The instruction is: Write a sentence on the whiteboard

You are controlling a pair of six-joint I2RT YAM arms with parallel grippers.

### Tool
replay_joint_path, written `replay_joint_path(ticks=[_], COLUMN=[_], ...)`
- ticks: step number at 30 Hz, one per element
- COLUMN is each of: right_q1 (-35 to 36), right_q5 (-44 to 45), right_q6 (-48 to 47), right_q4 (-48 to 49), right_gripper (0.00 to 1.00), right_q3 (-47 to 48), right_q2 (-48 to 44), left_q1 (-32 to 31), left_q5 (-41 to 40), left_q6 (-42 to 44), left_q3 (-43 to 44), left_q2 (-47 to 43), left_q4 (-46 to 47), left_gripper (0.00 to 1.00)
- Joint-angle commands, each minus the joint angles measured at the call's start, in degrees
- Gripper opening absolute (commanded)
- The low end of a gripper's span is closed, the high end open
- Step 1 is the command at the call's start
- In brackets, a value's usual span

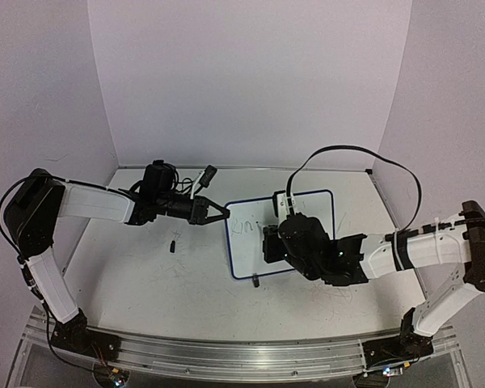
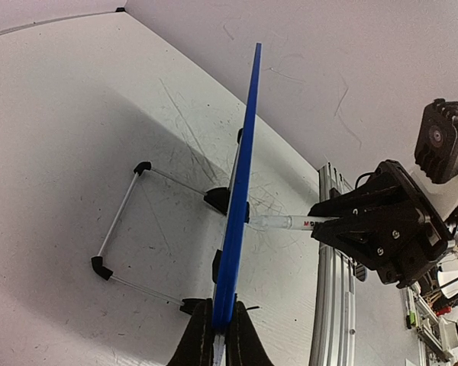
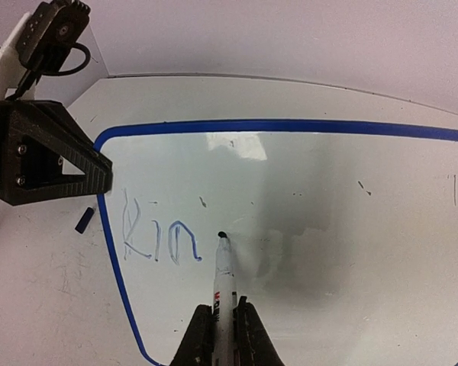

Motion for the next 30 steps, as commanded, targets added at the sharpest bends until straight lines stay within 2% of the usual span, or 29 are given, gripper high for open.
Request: replay_joint_path(ticks=[1,17,30], right_q1=[-0.3,0.17,0.14], right_q5=[0.88,-3.0,2.59], right_q6=[-1.68,1.24,1.57], right_q4=[1.14,0.66,-0.92], right_gripper=[0.0,0.0,0.0], right_q3=[1.19,-2.36,-1.72], right_q2=[1.45,1.44,-0.39], left_q1=[-0.06,-0.06,-0.08], left_q5=[2.06,2.06,2.17], left_q6=[0.34,0.28,0.17], left_q3=[0.06,-0.02,0.12], left_q2=[-1.88,-1.96,-1.74], left_q4=[0.15,0.15,0.15], left_gripper=[0.0,0.0,0.0])
